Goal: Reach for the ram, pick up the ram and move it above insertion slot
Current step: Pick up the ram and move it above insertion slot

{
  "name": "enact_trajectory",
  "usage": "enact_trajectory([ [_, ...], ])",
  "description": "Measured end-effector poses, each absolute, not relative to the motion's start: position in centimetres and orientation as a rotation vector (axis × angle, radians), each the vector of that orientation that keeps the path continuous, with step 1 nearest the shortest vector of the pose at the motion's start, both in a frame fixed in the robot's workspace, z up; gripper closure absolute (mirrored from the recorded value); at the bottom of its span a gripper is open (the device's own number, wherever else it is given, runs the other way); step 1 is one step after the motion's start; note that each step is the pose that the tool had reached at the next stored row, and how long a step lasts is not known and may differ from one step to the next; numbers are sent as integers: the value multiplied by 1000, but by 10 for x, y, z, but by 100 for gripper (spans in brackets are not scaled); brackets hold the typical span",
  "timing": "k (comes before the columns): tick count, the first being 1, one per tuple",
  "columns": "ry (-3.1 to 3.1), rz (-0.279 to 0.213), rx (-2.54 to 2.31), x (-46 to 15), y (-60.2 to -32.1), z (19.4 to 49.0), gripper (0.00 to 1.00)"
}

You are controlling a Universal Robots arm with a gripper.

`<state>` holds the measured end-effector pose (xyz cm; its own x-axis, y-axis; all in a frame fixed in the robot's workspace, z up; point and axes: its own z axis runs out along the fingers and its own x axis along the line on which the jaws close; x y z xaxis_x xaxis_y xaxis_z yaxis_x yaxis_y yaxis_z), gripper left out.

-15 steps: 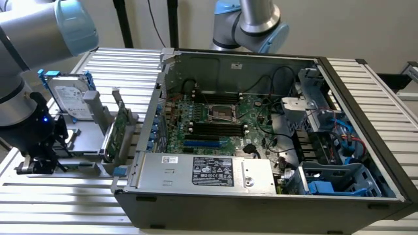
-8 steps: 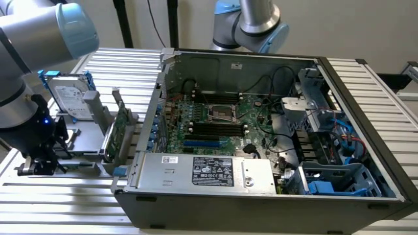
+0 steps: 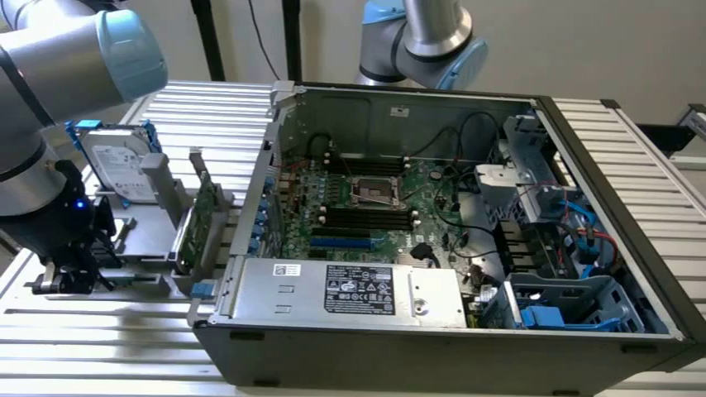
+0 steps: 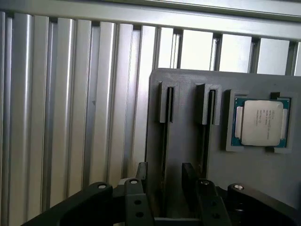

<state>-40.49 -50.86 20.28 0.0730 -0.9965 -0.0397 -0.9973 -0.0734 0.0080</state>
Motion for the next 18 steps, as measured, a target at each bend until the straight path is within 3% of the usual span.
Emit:
enact_trajectory([
  [10,2123,54,-2286,-405,-507,199,58],
  [12,2123,54,-2286,-405,-506,199,56],
  [13,2123,54,-2286,-405,-507,199,49],
  [16,2123,54,-2286,-405,-507,199,49],
  [18,2123,54,-2286,-405,-506,199,58],
])
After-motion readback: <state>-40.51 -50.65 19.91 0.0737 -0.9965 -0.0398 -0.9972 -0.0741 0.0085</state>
